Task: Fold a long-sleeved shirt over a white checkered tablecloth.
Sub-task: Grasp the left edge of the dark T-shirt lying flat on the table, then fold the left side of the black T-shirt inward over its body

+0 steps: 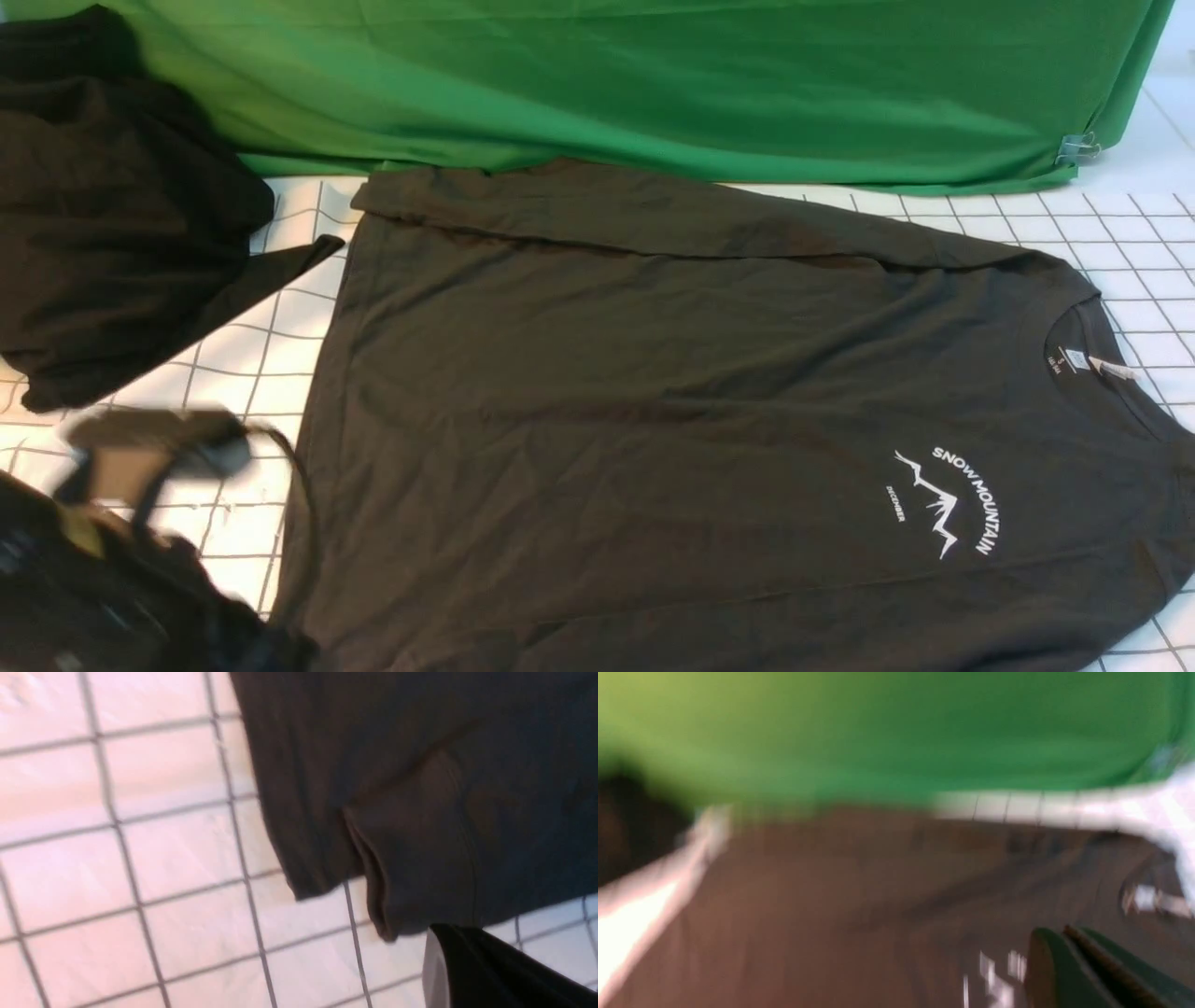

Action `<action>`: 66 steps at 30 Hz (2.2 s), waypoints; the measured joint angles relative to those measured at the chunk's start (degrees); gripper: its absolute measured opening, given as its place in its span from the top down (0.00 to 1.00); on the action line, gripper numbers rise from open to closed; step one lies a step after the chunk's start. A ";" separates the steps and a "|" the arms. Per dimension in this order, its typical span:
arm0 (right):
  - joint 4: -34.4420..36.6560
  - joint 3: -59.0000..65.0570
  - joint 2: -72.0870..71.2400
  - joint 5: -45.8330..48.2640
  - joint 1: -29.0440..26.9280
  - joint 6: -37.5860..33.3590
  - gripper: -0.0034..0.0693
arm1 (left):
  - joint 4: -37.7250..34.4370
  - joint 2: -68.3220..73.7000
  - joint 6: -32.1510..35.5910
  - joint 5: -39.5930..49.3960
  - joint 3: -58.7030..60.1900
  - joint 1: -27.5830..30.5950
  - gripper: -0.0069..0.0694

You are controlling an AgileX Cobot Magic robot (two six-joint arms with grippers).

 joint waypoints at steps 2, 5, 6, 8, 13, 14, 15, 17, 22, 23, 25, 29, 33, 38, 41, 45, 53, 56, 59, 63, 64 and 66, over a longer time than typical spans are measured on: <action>-0.06 -6.65 8.06 7.71 1.79 -4.84 0.94 | 3.80 1.48 -4.98 -1.29 0.30 -4.15 0.91; -0.06 -12.67 18.84 17.83 3.91 -10.50 0.94 | 10.46 4.13 -9.37 -4.77 0.41 -8.79 0.90; -0.06 -13.30 20.99 19.56 4.39 -11.26 0.94 | 11.56 4.92 -9.73 -5.91 0.41 -9.55 0.88; 0.04 -13.61 24.80 21.71 5.57 -12.39 0.94 | 12.87 7.27 -10.38 -8.79 0.41 -10.51 0.81; 0.11 -12.18 28.03 18.95 8.10 -13.15 0.94 | 14.08 14.38 -10.60 -14.22 0.47 -10.88 0.57; 0.17 -11.82 28.08 18.14 8.41 -13.15 0.94 | 14.22 15.70 -10.65 -15.52 0.47 -10.88 0.52; 0.22 -11.65 28.08 17.23 8.66 -13.21 0.94 | 14.42 17.32 -10.65 -17.28 0.47 -10.88 0.44; 0.22 -11.58 28.08 16.54 8.87 -13.27 0.94 | 14.42 18.72 -10.65 -19.00 0.47 -10.88 0.38; 0.22 -11.58 28.08 15.42 8.94 -13.34 0.94 | 14.07 22.35 -10.65 -21.24 0.47 -10.88 0.31; 0.22 -11.58 28.08 15.30 8.94 -13.34 0.94 | 13.57 22.85 -10.66 -21.28 0.47 -10.88 0.31; 0.22 -11.58 28.08 15.23 8.94 -13.34 0.94 | 12.75 23.14 -10.60 -21.22 0.34 -10.88 0.33; 0.22 -11.58 28.08 15.23 8.94 -13.34 0.94 | 10.99 23.34 -8.94 -20.56 0.00 -10.88 0.52; 0.22 -11.58 28.08 15.16 8.94 -13.34 0.94 | 10.46 23.34 -6.90 -13.16 -2.00 -10.88 0.83; 0.23 -11.58 28.08 14.46 8.94 -13.39 0.93 | 10.46 22.05 -4.28 -9.01 -5.17 -10.88 0.88; 0.23 -11.58 28.08 14.01 8.94 -13.39 0.92 | 10.77 20.36 -2.72 -7.95 -8.91 -10.88 0.88; 0.23 -11.58 28.08 13.51 8.94 -13.39 0.91 | 12.79 19.29 -0.38 -4.75 -18.21 -10.88 0.88; 0.23 -11.58 28.08 10.85 8.94 -13.39 0.91 | 17.51 25.18 0.87 0.76 -39.71 -5.46 0.88; 0.23 -11.58 28.08 10.42 8.94 -13.39 0.90 | 17.78 29.60 1.75 0.76 -44.75 -1.83 0.88; 0.23 -11.58 28.08 10.41 8.94 -13.39 0.90 | 17.78 33.75 3.28 0.50 -47.52 0.48 0.88; 0.23 -11.58 28.08 10.36 8.94 -13.33 0.89 | 19.23 40.27 6.10 -2.07 -49.30 2.07 0.88; 0.23 -11.58 28.08 10.36 8.94 -13.33 0.89 | 19.68 42.13 5.88 -3.29 -49.37 2.33 0.88; 0.23 -11.58 28.08 10.36 8.94 -13.33 0.88 | 19.97 44.12 5.68 -4.71 -49.49 2.47 0.88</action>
